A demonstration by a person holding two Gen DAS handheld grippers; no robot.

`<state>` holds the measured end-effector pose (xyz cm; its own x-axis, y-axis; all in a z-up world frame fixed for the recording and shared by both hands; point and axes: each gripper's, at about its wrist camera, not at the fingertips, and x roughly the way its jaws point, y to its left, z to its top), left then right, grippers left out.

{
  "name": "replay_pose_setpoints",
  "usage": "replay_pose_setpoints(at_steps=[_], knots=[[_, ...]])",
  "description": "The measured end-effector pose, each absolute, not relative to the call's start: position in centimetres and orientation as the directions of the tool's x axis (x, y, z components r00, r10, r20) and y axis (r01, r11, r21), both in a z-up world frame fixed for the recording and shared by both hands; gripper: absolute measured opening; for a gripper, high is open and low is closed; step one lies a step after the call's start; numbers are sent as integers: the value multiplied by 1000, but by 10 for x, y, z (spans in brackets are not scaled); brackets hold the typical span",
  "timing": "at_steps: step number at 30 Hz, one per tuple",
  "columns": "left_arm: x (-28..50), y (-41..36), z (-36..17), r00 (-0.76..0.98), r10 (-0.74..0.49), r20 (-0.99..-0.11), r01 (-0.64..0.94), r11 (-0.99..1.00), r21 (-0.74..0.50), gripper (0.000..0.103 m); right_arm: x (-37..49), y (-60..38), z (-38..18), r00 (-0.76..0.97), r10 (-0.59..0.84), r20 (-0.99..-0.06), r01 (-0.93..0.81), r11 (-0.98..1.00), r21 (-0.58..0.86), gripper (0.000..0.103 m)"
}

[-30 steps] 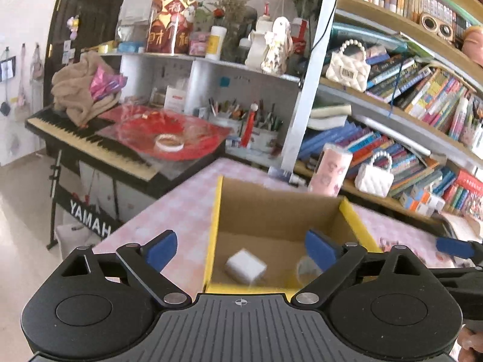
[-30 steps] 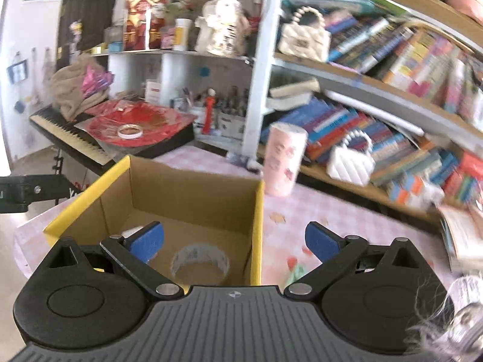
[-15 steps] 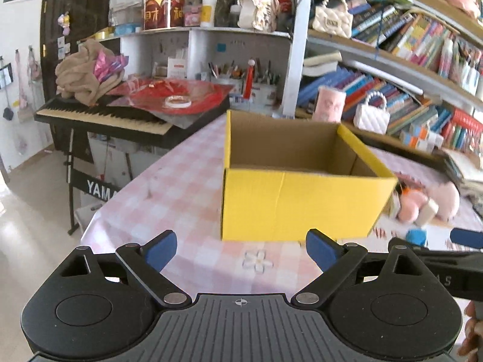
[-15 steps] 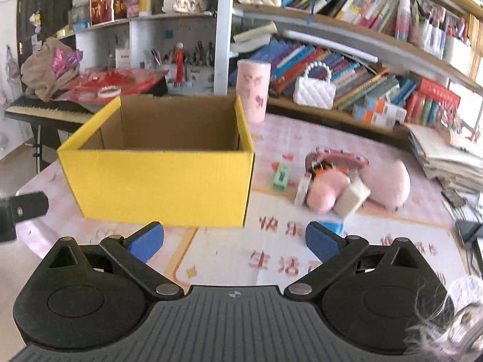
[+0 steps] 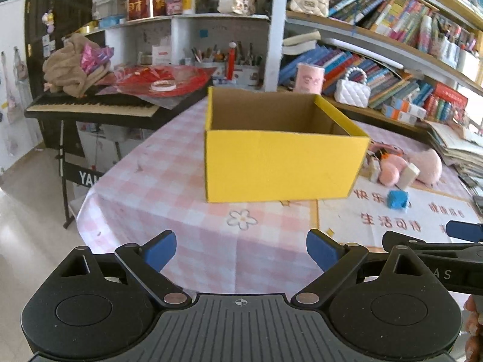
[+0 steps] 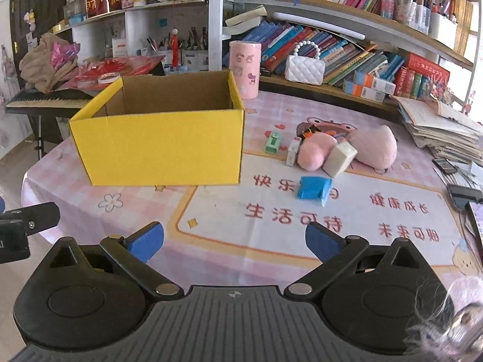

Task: Organize objects
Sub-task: 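Withdraw both tools from the box back toward the table items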

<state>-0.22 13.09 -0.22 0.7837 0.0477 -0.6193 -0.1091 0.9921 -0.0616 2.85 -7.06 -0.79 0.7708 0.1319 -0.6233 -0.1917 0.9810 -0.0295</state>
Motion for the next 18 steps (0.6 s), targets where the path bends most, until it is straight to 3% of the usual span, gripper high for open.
replay_pose_setpoints(at_steps=[18], knots=[[2,62,-8,752,-145,-643,128,989,-74,95,-15,-141,-12,766,-38,-642,23,999,-32,101]])
